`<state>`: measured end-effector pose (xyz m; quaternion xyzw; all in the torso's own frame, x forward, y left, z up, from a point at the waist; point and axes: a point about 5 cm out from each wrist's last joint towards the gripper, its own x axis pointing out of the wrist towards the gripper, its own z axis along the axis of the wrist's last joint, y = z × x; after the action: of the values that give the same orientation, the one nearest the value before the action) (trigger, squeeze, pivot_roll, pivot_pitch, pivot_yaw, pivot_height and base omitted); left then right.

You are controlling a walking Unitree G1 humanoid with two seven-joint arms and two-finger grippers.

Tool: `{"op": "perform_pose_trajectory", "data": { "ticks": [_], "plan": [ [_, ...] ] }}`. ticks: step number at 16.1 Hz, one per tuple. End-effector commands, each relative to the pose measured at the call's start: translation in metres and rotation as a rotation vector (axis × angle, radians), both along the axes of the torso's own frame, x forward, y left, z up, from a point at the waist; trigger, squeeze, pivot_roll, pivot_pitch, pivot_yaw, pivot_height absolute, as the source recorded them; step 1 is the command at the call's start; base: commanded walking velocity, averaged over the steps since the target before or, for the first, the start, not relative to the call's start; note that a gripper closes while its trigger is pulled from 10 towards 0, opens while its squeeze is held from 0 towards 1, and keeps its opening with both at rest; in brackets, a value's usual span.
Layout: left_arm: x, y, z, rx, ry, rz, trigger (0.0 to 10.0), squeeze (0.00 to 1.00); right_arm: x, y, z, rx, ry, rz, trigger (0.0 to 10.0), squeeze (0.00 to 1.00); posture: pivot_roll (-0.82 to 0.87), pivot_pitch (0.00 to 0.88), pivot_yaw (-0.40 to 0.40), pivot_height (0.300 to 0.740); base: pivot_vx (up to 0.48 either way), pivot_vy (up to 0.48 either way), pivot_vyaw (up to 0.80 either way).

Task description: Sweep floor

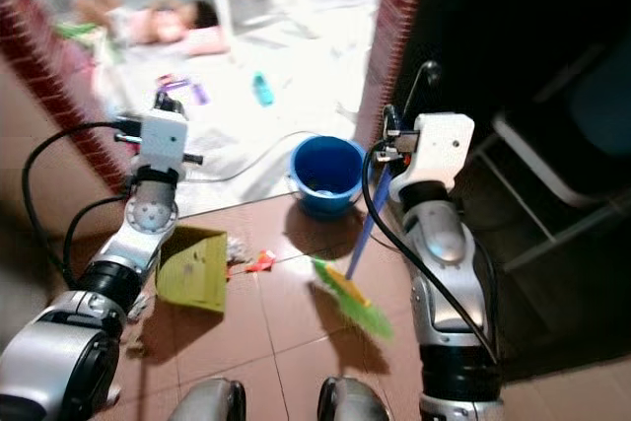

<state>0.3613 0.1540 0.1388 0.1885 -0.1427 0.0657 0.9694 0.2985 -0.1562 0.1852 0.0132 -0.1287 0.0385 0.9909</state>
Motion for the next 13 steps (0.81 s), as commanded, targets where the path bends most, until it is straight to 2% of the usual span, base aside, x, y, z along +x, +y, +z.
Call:
{"op": "perform_pose_trajectory", "data": {
  "ticks": [1, 2, 4, 6, 9, 13],
  "plan": [
    [0.0013, 0.0039, 0.0126, 0.003, -0.050, -0.003, 10.0, 0.00, 0.0011, -0.0006, 0.0055, 0.021, -0.032, 0.007, 10.0, 0.00, -0.15, 0.102, 0.019, 0.740, 0.000, 0.000, 0.00],
    [0.0012, 0.0037, 0.0146, 0.000, -0.059, -0.005, 10.0, 0.00, 0.0006, -0.0008, 0.0060, 0.050, -0.038, 0.015, 10.0, 0.00, -0.15, 0.102, 0.019, 0.740, 0.000, 0.000, 0.00],
    [0.0013, 0.0033, 0.0177, -0.005, -0.074, -0.012, 10.0, 0.00, 0.0007, -0.0007, 0.0066, 0.025, -0.042, 0.013, 10.0, 0.00, -0.14, 0.098, 0.020, 0.740, 0.000, 0.000, 0.00],
    [0.0017, 0.0031, 0.0182, -0.009, -0.073, -0.018, 10.0, 0.00, -0.0004, 0.0023, 0.0076, 0.016, -0.054, 0.038, 10.0, 0.00, -0.14, 0.097, 0.021, 0.740, 0.319, 0.000, 0.53],
    [0.0007, 0.0028, 0.0170, -0.006, -0.073, -0.023, 10.0, 0.00, -0.0021, 0.0056, 0.0085, 0.025, -0.067, 0.067, 10.0, 0.00, -0.14, 0.094, 0.022, 0.740, 0.378, 0.256, 0.59],
    [-0.0004, 0.0033, 0.0164, -0.010, -0.073, -0.023, 10.0, 0.00, -0.0029, 0.0058, 0.0083, 0.046, -0.074, 0.076, 10.0, 0.00, -0.14, 0.094, 0.022, 0.740, 0.395, 0.256, 0.00]
  ]
}}
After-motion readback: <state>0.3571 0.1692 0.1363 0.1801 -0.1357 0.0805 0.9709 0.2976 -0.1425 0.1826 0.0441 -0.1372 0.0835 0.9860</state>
